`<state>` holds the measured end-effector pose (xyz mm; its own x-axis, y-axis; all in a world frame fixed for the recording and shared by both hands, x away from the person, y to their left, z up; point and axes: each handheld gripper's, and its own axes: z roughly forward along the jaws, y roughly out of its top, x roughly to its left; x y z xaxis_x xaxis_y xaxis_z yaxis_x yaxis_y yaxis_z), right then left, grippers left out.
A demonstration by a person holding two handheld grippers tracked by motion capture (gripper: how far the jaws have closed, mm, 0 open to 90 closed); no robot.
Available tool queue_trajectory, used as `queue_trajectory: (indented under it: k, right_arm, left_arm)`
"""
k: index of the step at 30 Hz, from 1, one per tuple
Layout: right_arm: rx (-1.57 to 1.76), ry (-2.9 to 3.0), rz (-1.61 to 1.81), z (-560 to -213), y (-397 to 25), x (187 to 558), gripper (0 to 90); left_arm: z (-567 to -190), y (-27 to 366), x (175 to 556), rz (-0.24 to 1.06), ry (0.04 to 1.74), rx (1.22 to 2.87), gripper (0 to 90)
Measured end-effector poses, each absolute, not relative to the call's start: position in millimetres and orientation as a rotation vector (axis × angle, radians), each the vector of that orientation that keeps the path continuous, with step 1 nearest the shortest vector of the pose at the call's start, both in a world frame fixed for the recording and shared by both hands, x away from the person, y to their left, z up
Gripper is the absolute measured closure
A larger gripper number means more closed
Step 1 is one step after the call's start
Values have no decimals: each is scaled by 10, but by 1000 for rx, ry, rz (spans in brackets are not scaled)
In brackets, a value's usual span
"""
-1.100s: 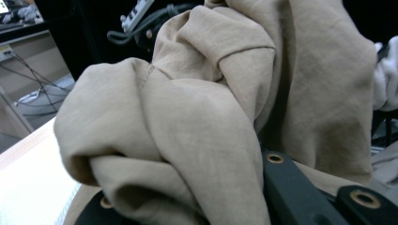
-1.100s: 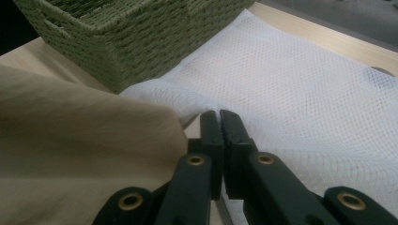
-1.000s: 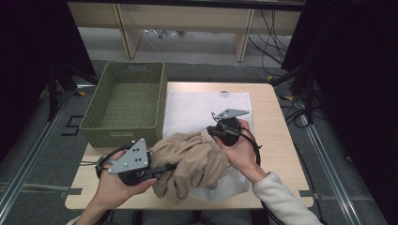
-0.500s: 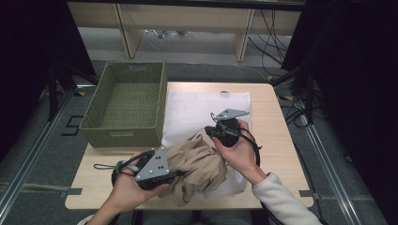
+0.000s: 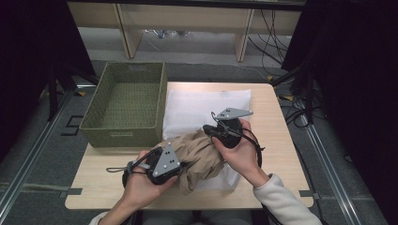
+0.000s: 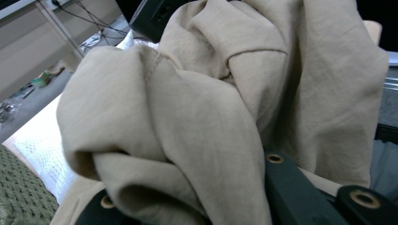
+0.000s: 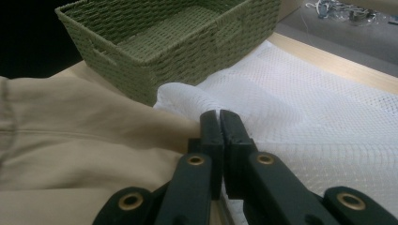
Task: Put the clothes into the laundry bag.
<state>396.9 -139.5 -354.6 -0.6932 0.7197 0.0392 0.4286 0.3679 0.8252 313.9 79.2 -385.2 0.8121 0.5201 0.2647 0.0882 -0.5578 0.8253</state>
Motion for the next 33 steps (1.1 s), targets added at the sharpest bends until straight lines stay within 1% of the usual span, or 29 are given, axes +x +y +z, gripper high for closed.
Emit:
queue_trajectory:
  k: [5,7,8,15,23,26,27,31,33]
  right_arm:
    - [976,2303,1251,-3552,-1418,4000,900]
    - [1025,2280,1251,-3550,-1424,3987,900]
    - [1049,2297,1243,-3535,-1438,3982,900]
    - [996,2308,1242,-3556,-1417,3995,900]
    - [1019,2301,1233,-3579,-1445,4024,900]
    - [1061,2321,1219,-3591,-1446,4019,900]
    - [1038,2326,1216,-3604,-1453,4037,900]
    - [1067,2337,1201,-3625,-1448,4033,900]
    - [1086,2336,1201,-3629,-1437,4026,900]
  left_arm:
    - [-3942,709,3207,609,498,2101,823]
    - [-3972,720,3252,616,509,2121,822]
    - [-3984,729,3285,653,513,2117,822]
    - [-4137,695,3458,557,606,2123,821]
    - [-4269,617,3577,527,634,2131,815]
    - [-4372,598,3623,505,659,2126,803]
    - [-4392,603,3639,515,645,2137,800]
    - [-4548,570,3685,500,692,2119,796]
    - [-4607,569,3719,506,704,2145,795]
